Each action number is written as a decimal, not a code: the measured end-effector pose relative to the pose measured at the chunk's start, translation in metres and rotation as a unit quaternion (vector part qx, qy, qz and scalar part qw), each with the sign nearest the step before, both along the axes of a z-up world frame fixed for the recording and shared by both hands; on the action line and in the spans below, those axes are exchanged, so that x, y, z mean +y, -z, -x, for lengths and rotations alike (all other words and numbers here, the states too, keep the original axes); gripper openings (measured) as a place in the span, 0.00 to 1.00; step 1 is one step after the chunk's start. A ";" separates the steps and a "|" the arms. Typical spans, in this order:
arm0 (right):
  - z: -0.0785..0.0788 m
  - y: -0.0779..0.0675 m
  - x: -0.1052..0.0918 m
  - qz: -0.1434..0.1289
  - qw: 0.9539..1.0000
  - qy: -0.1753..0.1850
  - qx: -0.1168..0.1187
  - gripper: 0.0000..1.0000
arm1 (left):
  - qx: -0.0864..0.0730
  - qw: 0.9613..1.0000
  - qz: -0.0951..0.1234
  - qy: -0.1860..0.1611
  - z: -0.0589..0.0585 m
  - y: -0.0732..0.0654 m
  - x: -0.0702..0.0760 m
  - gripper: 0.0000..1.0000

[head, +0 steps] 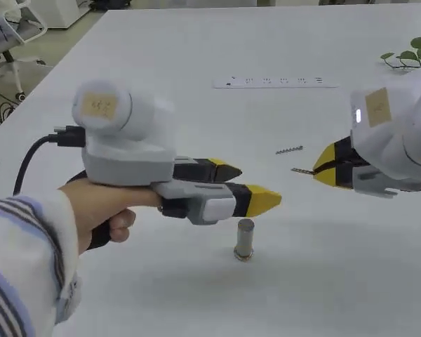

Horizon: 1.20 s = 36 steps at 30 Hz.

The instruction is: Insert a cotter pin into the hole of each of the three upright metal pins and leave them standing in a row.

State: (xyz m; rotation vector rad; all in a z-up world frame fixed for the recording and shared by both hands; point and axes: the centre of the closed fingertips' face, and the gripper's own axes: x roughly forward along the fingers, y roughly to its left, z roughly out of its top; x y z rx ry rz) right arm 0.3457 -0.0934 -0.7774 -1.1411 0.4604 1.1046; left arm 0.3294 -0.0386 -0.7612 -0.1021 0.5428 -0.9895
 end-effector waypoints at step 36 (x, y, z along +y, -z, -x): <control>0.028 0.007 0.001 -0.027 0.999 0.023 -0.037 0.03 | 0.063 0.997 0.030 0.030 0.008 0.014 -0.043 0.13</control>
